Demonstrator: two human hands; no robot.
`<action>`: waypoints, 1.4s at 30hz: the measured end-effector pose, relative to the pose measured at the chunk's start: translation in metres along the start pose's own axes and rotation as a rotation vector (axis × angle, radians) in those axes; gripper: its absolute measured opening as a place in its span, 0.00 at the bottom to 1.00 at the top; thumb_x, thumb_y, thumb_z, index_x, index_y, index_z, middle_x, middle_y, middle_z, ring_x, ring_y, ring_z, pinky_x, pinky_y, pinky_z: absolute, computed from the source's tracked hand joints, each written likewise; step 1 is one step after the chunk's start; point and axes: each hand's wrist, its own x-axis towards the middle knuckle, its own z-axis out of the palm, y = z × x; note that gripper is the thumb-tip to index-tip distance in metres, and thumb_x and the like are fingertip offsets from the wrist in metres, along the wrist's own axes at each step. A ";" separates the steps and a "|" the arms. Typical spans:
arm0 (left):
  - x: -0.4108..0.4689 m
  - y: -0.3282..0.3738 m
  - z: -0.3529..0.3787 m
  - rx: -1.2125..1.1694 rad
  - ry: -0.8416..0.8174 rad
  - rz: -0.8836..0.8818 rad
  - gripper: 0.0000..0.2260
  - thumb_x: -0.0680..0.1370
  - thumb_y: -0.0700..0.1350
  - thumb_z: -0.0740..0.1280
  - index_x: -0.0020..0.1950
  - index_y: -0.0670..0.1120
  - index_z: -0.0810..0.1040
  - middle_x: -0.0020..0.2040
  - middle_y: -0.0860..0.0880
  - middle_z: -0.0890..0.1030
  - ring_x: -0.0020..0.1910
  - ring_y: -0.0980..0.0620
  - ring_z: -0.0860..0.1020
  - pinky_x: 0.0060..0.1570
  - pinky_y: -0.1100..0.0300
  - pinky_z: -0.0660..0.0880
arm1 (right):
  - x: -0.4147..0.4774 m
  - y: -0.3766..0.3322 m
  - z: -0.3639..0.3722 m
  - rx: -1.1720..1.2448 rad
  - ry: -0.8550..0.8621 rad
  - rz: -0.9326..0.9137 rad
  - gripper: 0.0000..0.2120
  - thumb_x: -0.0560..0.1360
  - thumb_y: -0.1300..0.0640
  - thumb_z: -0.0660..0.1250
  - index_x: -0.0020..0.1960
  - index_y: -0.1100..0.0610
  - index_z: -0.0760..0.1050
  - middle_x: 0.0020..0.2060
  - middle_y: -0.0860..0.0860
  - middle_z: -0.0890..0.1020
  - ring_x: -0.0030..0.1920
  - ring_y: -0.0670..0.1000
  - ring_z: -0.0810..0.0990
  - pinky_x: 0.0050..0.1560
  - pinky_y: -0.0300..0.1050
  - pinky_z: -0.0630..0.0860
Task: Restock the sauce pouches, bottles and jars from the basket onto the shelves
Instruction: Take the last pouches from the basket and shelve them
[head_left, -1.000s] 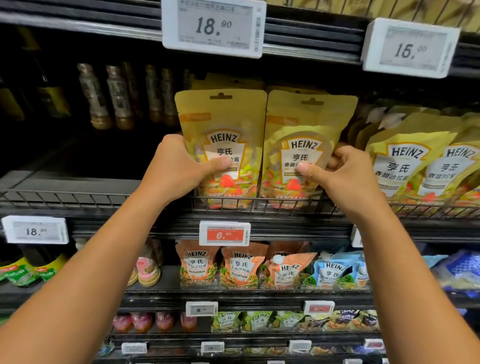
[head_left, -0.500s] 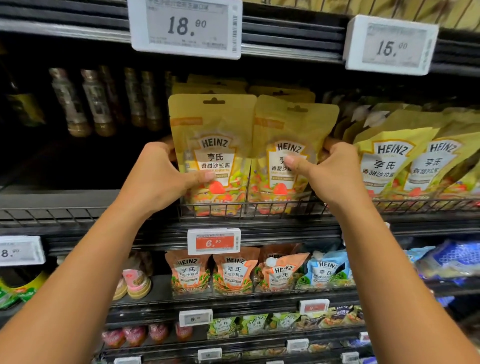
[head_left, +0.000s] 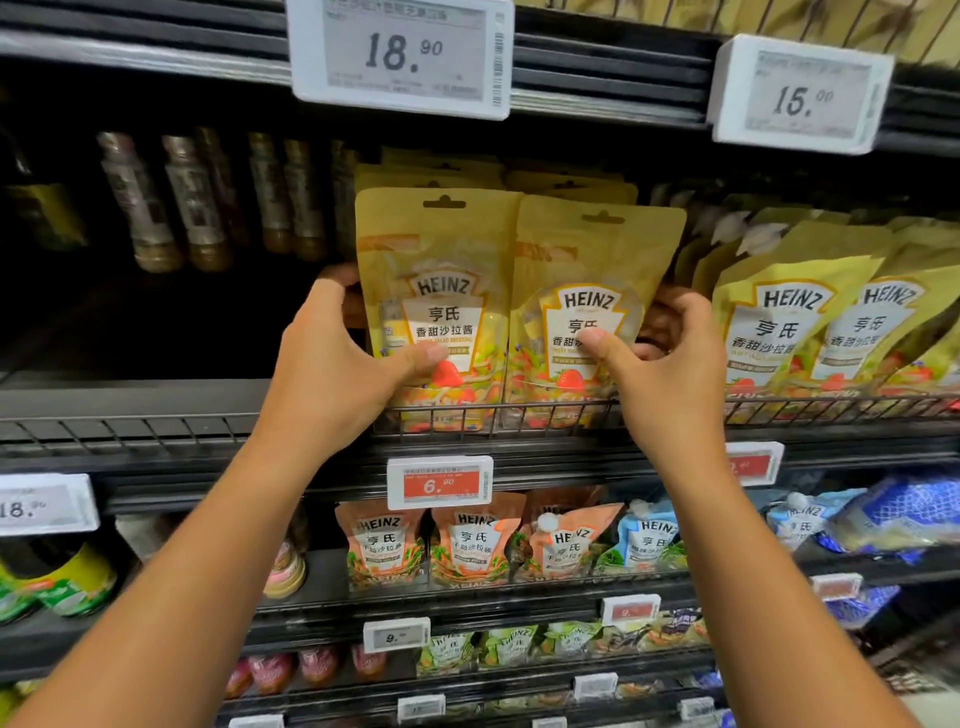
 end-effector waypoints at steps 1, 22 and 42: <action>-0.004 -0.001 0.000 -0.004 0.047 0.031 0.31 0.64 0.62 0.78 0.60 0.59 0.68 0.52 0.64 0.77 0.44 0.62 0.75 0.40 0.65 0.71 | -0.004 0.002 0.000 0.001 0.014 0.000 0.34 0.68 0.49 0.80 0.69 0.54 0.69 0.56 0.46 0.81 0.51 0.39 0.80 0.49 0.33 0.77; -0.104 0.020 0.070 -0.605 -0.374 0.109 0.06 0.73 0.52 0.68 0.49 0.59 0.76 0.38 0.56 0.77 0.39 0.48 0.76 0.39 0.57 0.76 | -0.112 0.025 -0.054 0.091 0.086 0.005 0.11 0.76 0.55 0.71 0.57 0.50 0.75 0.43 0.40 0.81 0.44 0.40 0.79 0.46 0.31 0.73; -0.275 0.149 0.296 -0.676 -1.176 -0.063 0.07 0.79 0.36 0.67 0.49 0.49 0.76 0.36 0.47 0.80 0.31 0.59 0.76 0.34 0.68 0.72 | -0.216 0.098 -0.321 -0.052 0.494 0.329 0.11 0.76 0.64 0.71 0.47 0.48 0.77 0.34 0.41 0.80 0.35 0.43 0.77 0.40 0.36 0.76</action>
